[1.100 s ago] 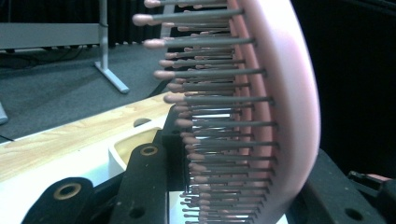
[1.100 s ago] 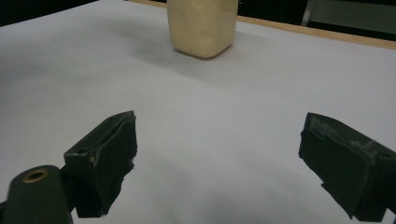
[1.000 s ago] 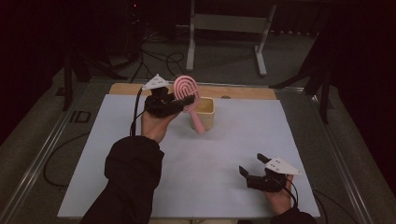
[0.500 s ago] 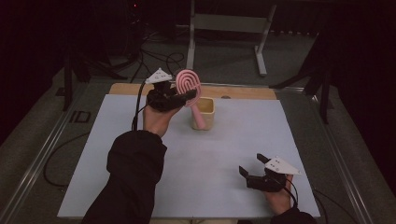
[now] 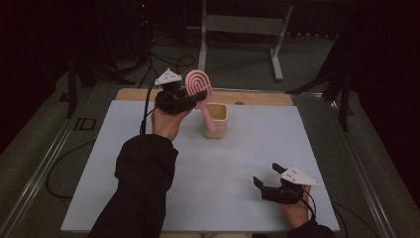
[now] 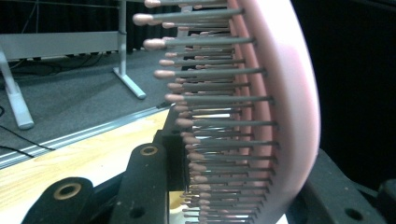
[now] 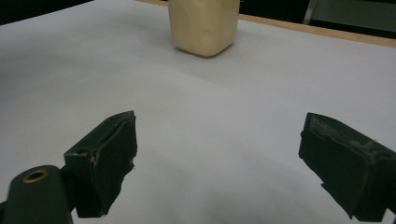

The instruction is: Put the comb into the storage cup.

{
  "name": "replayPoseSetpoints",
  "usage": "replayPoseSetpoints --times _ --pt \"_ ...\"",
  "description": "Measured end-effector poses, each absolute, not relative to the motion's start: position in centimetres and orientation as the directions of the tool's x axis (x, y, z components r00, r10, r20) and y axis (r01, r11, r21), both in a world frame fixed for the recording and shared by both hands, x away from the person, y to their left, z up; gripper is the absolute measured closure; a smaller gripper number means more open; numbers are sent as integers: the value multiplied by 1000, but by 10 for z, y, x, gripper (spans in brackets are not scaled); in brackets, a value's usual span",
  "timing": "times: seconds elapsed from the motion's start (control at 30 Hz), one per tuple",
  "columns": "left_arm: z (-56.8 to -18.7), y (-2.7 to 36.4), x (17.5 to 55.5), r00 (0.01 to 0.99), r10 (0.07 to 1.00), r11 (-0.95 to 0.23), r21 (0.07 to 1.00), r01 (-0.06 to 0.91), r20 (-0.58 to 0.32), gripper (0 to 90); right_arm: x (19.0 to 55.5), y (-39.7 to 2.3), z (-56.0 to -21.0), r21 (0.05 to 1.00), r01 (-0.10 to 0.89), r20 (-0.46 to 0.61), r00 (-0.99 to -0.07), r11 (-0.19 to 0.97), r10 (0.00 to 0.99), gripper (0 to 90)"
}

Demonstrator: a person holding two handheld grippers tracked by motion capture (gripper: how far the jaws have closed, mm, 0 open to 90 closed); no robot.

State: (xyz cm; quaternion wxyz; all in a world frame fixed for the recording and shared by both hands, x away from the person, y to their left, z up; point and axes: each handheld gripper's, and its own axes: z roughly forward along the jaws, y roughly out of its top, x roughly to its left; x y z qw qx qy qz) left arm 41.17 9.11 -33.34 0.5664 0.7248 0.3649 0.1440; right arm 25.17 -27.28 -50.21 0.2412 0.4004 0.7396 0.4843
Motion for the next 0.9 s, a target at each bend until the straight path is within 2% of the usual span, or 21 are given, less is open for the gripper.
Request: replayPoseSetpoints --times 0.9 --pt "-323 81 425 673 717 -93 932 349 -180 645 252 -273 -503 907 367 38 -561 208 827 112"
